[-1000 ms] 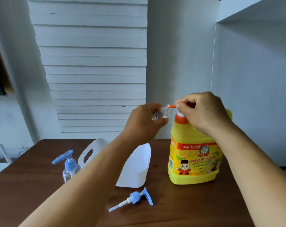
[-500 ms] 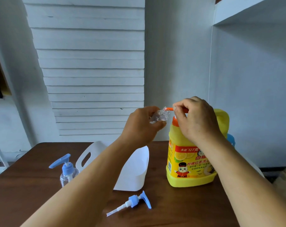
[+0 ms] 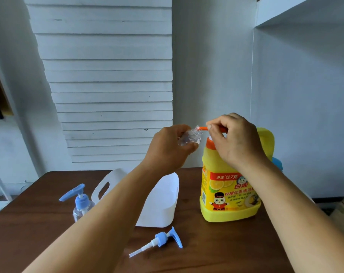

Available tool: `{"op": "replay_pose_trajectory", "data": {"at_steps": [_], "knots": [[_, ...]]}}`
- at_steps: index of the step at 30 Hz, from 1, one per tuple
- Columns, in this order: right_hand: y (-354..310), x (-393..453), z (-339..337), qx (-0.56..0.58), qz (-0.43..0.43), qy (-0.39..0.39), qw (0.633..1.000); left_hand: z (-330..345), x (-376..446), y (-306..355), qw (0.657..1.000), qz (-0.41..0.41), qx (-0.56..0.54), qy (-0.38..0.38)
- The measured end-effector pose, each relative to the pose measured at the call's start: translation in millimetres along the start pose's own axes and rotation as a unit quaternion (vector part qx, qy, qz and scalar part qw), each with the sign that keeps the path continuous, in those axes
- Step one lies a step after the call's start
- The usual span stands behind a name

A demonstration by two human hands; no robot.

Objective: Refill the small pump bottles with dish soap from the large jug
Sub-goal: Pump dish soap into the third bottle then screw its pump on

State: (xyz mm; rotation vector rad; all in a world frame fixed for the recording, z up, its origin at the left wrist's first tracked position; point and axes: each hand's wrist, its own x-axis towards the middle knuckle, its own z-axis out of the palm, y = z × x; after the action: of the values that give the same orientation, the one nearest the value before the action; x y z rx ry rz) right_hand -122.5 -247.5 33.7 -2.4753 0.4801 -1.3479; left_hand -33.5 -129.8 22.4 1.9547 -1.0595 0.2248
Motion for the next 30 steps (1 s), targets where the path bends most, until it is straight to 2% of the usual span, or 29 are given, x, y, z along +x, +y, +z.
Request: {"op": "replay_pose_trajectory", "data": {"at_steps": [8, 15, 25, 30], "knots": [[-8.4, 15.3, -19.6, -0.025, -0.017, -0.042, 0.999, -5.8, 2.0, 6.0, 1.0, 0.007, -0.02, 0.012], [-2.4, 4.2, -7.1, -0.013, -0.004, -0.023, 1.0, -1.8, 2.3, 0.1, 1.0, 0.004, -0.01, -0.003], [-12.3, 19.6, -33.3, 0.007, 0.019, -0.097, 0.995, -3.5, 4.0, 3.0, 1.0, 0.0, -0.029, 0.012], [-10.1, 15.4, -26.3, 0.013, 0.032, -0.094, 0.995, -1.8, 2.9, -1.0, 1.0, 0.0, -0.017, 0.005]]}}
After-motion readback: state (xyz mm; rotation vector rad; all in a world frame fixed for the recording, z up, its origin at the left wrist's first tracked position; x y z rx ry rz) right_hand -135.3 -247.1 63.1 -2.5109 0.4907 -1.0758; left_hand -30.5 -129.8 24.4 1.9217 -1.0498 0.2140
